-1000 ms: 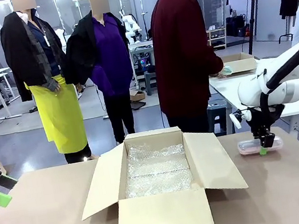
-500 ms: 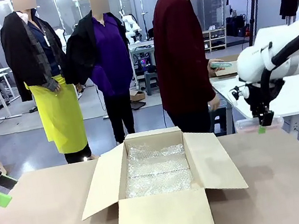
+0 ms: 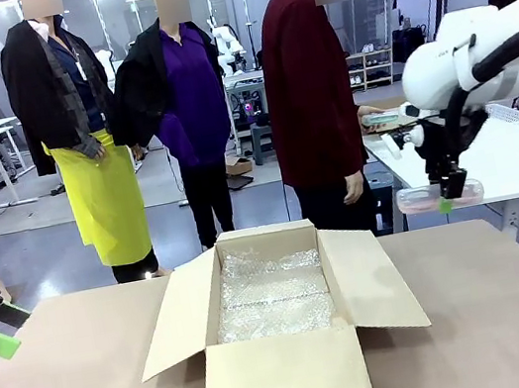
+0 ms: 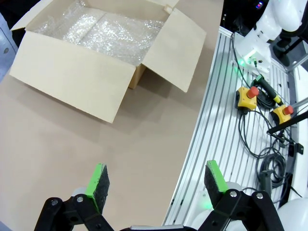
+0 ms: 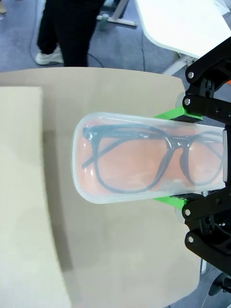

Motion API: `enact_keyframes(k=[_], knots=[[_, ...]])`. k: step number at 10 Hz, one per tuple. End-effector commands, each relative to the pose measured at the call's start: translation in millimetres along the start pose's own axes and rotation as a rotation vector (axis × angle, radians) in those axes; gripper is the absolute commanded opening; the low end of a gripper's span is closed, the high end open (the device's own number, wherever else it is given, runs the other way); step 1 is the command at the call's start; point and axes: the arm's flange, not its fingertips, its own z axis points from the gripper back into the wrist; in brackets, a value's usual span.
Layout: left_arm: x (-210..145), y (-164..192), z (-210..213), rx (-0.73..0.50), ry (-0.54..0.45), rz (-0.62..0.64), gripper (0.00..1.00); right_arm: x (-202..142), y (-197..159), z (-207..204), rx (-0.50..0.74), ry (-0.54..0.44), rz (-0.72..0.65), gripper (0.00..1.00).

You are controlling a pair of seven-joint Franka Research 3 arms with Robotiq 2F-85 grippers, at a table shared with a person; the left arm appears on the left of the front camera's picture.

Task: Pack the glasses set securely to prepare it for shipping.
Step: Place the Glasses case inside the Package Box.

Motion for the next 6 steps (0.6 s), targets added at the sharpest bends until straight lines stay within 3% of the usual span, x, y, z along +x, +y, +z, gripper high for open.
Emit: enact_keyframes(k=[1, 6], knots=[[0.6, 0.4, 3.5, -0.019, -0.02, -0.02, 1.0, 61.3, 5.9, 17.3, 0.04, -0.009, 0.0, 0.56], [0.6, 0.4, 3.5, -0.019, -0.02, -0.02, 1.0, 244.9, 7.6, -10.3, 0.044, 0.033, 0.028, 0.56]])
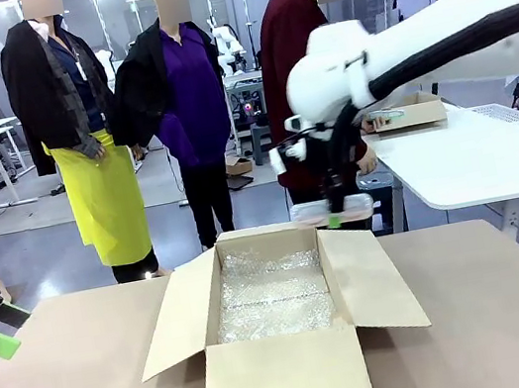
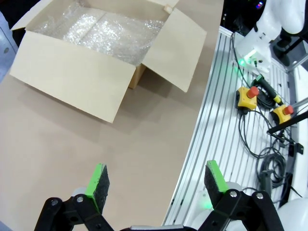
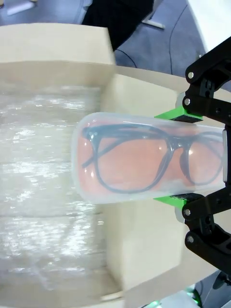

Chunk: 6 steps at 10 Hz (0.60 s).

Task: Pack the glasses set securely to prepare it for shipping.
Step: Place the Glasses case inside the Package Box.

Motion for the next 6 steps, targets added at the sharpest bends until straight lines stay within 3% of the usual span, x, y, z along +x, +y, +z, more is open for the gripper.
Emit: enact_keyframes(k=[1, 4, 6], knots=[[0.3, 0.5, 3.6, -0.02, -0.021, -0.02, 1.0, 50.5, -19.5, -9.2, 0.009, 0.015, -0.002, 0.56], [0.3, 0.5, 3.6, -0.02, -0.021, -0.02, 1.0, 96.5, -29.8, -37.2, 0.026, -0.028, -0.019, 0.56], [0.3, 0.5, 3.6, -0.02, -0.021, -0.02, 1.0, 106.6, -35.8, -60.0, 0.043, -0.02, -0.041, 0.56]])
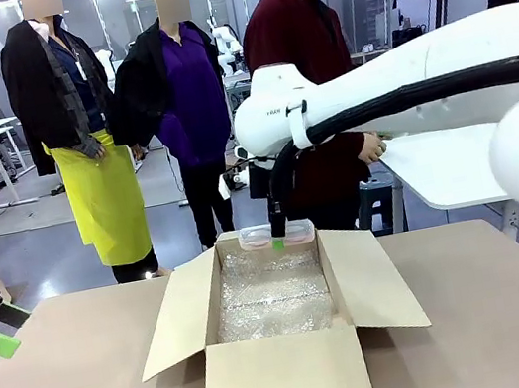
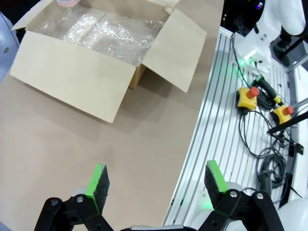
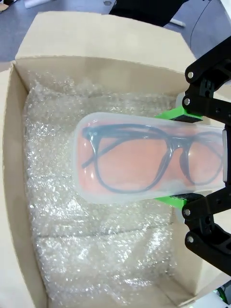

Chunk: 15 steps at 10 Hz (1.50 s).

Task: Pack the glasses set securely to prepare it for shipping.
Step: Place the Glasses case inside the Package Box.

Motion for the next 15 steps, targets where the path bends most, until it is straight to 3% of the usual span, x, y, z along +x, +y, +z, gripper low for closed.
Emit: enact_keyframes(k=[1, 5, 9, 10, 11, 12, 15], knots=[[0.4, 0.5, 3.4, -0.02, -0.019, -0.021, 1.0, 17.6, -10.3, -13.8, 0.009, 0.021, -0.044, 0.56], [0.4, 0.5, 3.4, -0.02, -0.019, -0.021, 1.0, 16.8, -14.9, -62.8, 0.013, 0.007, -0.007, 0.56], [0.4, 0.5, 3.4, -0.02, -0.019, -0.021, 1.0, 15.7, -18.6, -83.8, 0.012, 0.031, -0.012, 0.56], [0.4, 0.5, 3.4, -0.02, -0.019, -0.021, 1.0, 15.1, -20.5, -84.5, 0.018, 0.02, -0.017, 0.7], [0.4, 0.5, 3.4, -0.02, -0.019, -0.021, 1.0, 13.6, -23.0, -87.4, 0.019, 0.017, -0.019, 0.77], [0.4, 0.5, 3.4, -0.02, -0.019, -0.021, 1.0, 11.8, -25.3, -89.2, 0.022, 0.015, -0.026, 0.96], [0.4, 0.5, 3.4, -0.02, -0.019, -0.021, 1.0, 15.2, -20.0, -86.7, 0.026, 0.025, -0.003, 1.0]])
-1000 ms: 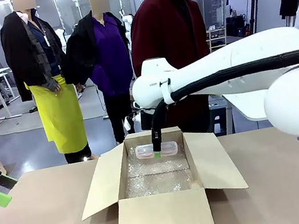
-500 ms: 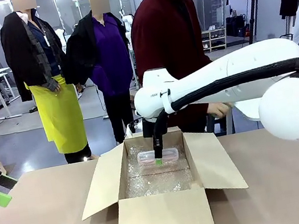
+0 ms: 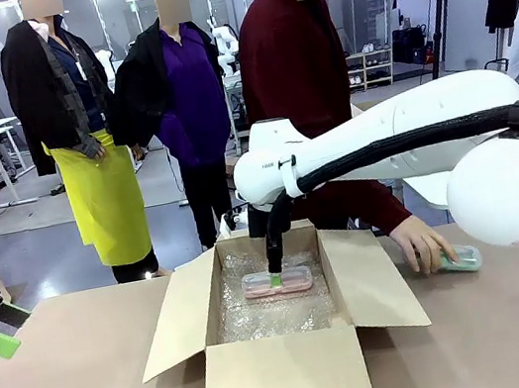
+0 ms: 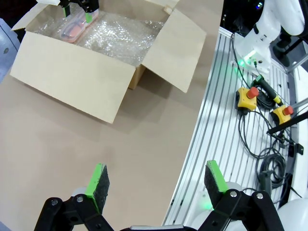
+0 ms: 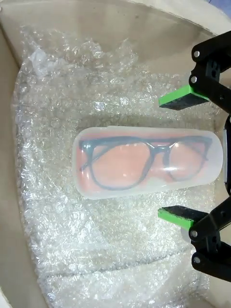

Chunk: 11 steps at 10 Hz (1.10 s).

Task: Pack the glasses set securely to prepare it for shipping.
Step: Place the Glasses case inside the Package Box, then put the Glasses case from the right side of the table into the Package Box.

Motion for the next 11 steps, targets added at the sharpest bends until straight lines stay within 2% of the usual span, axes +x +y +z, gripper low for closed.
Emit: enact_keyframes(k=[1, 11], knots=[[0.5, 0.6, 3.4, -0.019, -0.017, -0.021, 1.0, 9.0, -0.6, 3.9, -0.013, 0.02, 0.018, 1.0], [0.5, 0.6, 3.4, -0.019, -0.017, -0.021, 1.0, 2.9, 1.5, 0.9, -0.002, -0.001, 0.004, 1.0]])
